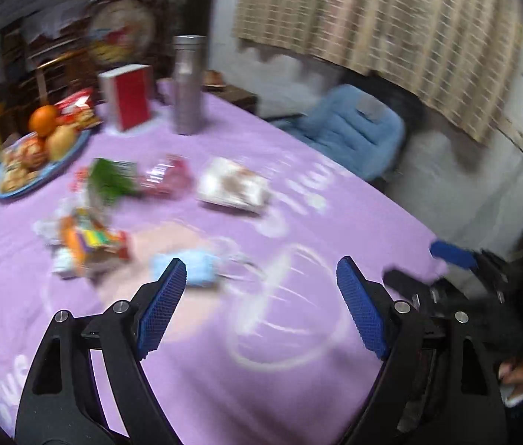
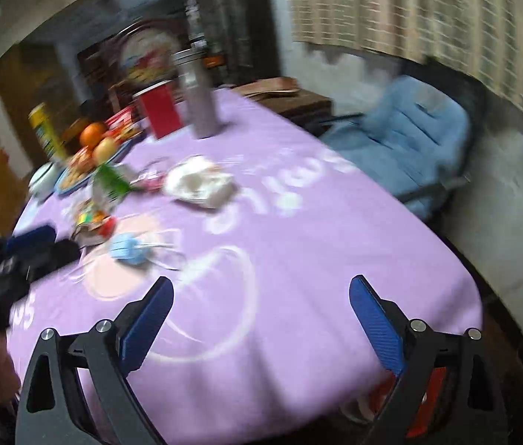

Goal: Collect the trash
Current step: 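Move both tools back over the table toward the blue face mask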

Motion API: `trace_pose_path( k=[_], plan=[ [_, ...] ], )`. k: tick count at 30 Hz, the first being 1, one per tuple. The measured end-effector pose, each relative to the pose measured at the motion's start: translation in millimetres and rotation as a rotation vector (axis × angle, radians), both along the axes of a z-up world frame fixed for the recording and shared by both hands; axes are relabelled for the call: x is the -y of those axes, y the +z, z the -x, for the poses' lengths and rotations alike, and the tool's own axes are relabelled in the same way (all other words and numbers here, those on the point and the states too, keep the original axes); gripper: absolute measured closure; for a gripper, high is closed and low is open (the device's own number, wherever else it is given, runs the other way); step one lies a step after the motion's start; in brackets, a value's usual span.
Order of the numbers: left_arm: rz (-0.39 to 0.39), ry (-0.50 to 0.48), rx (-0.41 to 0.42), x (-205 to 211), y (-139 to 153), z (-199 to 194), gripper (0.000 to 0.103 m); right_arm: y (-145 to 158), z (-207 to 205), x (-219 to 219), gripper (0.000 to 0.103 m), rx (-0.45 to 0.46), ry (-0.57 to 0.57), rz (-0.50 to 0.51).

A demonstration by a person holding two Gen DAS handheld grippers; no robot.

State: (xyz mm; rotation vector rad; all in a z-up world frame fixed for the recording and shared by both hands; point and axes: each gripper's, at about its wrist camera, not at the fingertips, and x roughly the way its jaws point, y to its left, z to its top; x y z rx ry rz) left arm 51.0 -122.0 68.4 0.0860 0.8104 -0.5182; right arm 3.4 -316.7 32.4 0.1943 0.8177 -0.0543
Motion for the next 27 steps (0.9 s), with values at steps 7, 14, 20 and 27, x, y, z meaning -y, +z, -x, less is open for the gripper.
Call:
trace_pose_path(
  k=[7,14,20,27],
  plan=[
    [0.043,0.155,-0.047,-53,-9,-50,0.022,9,-40,-68,0.009,0.010,0.146,0.041],
    [0.070,0.238,-0.079,-88,-23,-72,0.022,-5,-93,-114,0.009,-0.025,0.249,0.045],
    [0.047,0.330,-0.114,-112,-41,-90,0.022,-32,-125,-144,0.008,-0.098,0.322,0.046],
    [0.045,0.369,-0.159,-121,-54,-102,0.022,-50,-140,-171,0.008,-0.135,0.399,0.075]
  ],
)
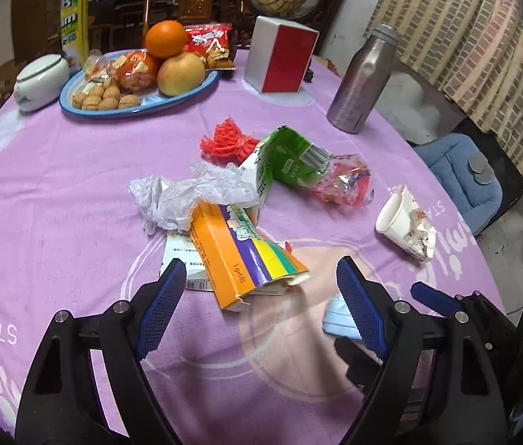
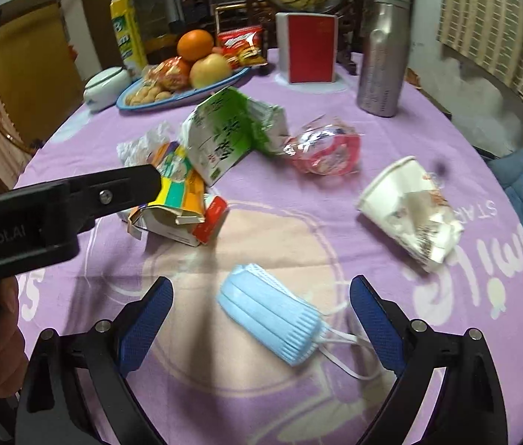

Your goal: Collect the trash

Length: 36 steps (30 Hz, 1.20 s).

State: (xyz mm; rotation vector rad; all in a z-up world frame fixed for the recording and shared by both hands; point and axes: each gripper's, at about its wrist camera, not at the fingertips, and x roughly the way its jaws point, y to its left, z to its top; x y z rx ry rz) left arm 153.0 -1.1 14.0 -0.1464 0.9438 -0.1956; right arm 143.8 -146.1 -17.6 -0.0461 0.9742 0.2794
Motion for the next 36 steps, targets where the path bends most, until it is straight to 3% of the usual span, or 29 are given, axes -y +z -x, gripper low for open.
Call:
trace_pose_path(
  k=[8,12,14,17,22,29,36],
  plan=[
    [0.012,0.025,-0.019,-8,-4,-4,0.022,-18,-6,-16,0.011,-0.044,0.038,0.009],
    [0.015,0.032,-0.028,-10,-6,-5,0.022,-26,-5,-21,0.038,-0.074,0.050,0.028],
    [0.017,0.035,-0.031,-10,-6,-6,0.022,-26,-3,-21,0.060,-0.064,0.046,0.047],
    [0.021,0.038,-0.035,-11,-7,-7,0.022,-22,-3,-13,0.076,-0.069,0.035,0.009],
    [0.049,0.059,-0.038,-22,-5,-8,0.022,-10,2,6,0.083,-0.030,-0.015,-0.031],
    [0.103,0.078,-0.043,-32,-8,-14,0.022,-2,12,40,0.083,0.006,-0.088,-0.096],
    [0.027,0.087,-0.051,-12,-27,-23,0.023,-2,23,48,0.083,0.017,-0.074,-0.130]
  ],
)
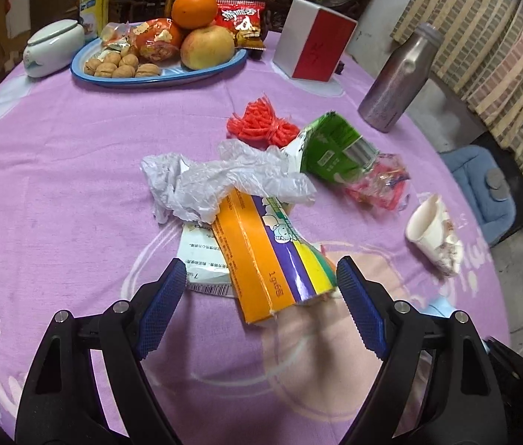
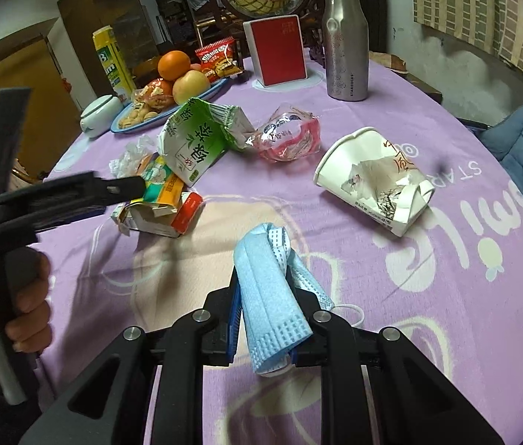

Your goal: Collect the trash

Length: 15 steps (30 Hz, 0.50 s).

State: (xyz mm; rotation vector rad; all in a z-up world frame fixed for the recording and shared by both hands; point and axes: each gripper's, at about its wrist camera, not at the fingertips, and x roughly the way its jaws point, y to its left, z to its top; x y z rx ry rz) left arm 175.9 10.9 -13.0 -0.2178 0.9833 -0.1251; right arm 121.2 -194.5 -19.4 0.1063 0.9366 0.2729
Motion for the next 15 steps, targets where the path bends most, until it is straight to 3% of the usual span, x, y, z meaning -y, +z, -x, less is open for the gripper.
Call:
trace_pose_path(
  k=[3,8,9,11,13,15],
  plan=[
    [-0.057,0.012,0.000,11,-7,-4,0.023,1,5,4,0.082,0.008,-0.001,-0.015],
    [-0.143,-0.007,0.045,24,-5,-2,0.042,-3,10,15,0.082,0.002,-0.027,-0.027],
    [-0.155,-0.017,0.054,26,-3,0,0.055,-5,11,19,0.082,-0.005,-0.036,-0.030],
    [-0.174,-0.032,0.060,26,2,5,0.066,-7,14,24,0.082,-0.012,-0.049,-0.035],
    [-0.179,-0.042,0.045,19,9,12,0.089,-7,15,27,0.082,-0.012,-0.057,-0.040],
    [-0.198,-0.018,0.023,9,15,16,0.090,-7,18,31,0.082,-0.010,-0.062,-0.044]
  ],
)
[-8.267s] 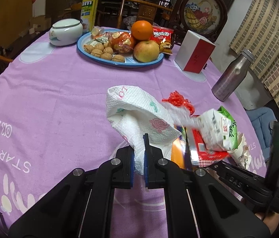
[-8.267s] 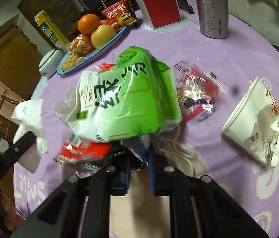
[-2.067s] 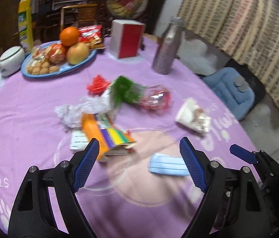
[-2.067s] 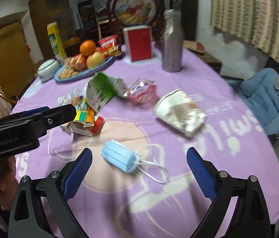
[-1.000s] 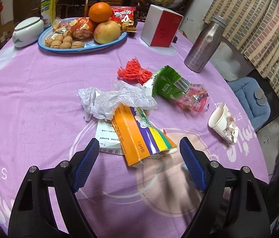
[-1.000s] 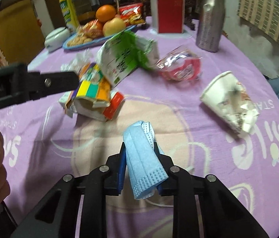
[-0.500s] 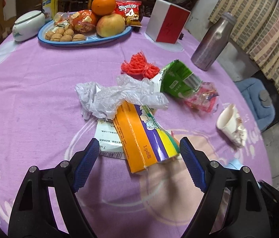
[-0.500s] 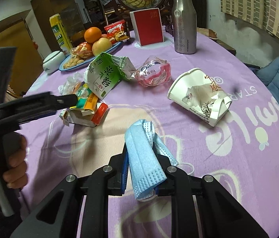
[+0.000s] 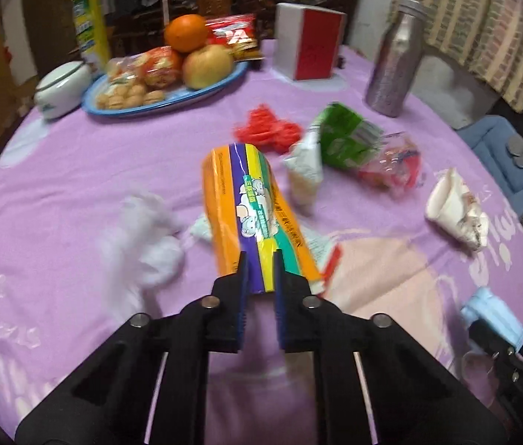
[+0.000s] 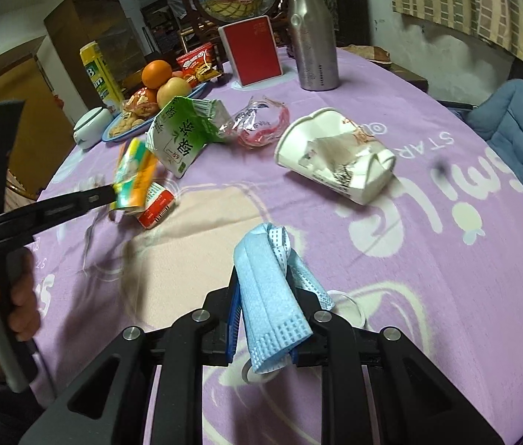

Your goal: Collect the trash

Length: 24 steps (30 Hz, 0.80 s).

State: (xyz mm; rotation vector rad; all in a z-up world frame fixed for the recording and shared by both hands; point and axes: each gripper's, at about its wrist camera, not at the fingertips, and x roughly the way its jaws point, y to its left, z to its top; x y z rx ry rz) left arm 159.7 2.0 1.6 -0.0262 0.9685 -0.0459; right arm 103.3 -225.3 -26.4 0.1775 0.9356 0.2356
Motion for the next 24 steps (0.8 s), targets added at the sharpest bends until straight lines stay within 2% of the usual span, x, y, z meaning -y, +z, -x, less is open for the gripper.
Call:
trace_pose_path(
  k=[4,8,10,12,14,16,21,24],
  plan=[
    [-0.004,0.057,0.006,-24,9,2,0.090,2,2,2,0.082,0.005,-0.004,0.002],
    [0.025,0.096,-0.008,-43,13,3,0.086,3,3,3,0.082,0.012,0.002,-0.004],
    [0.011,0.064,0.000,-38,16,6,0.069,2,3,1,0.082,0.009,0.003,-0.004],
    [-0.047,0.028,0.030,-24,18,10,0.059,-1,2,0,0.082,0.005,0.007,-0.008],
    [-0.128,-0.015,0.073,-8,19,15,0.055,-1,2,0,0.082,0.003,0.008,-0.014],
    [-0.244,-0.083,0.110,13,14,20,0.049,-1,3,1,0.082,0.004,0.009,-0.018],
    [-0.415,-0.199,0.099,35,-11,24,0.047,-1,4,5,0.082,0.004,0.009,-0.020],
    [-0.498,-0.234,0.098,40,-27,25,0.046,-1,5,8,0.082,0.001,0.009,-0.021]
  ],
)
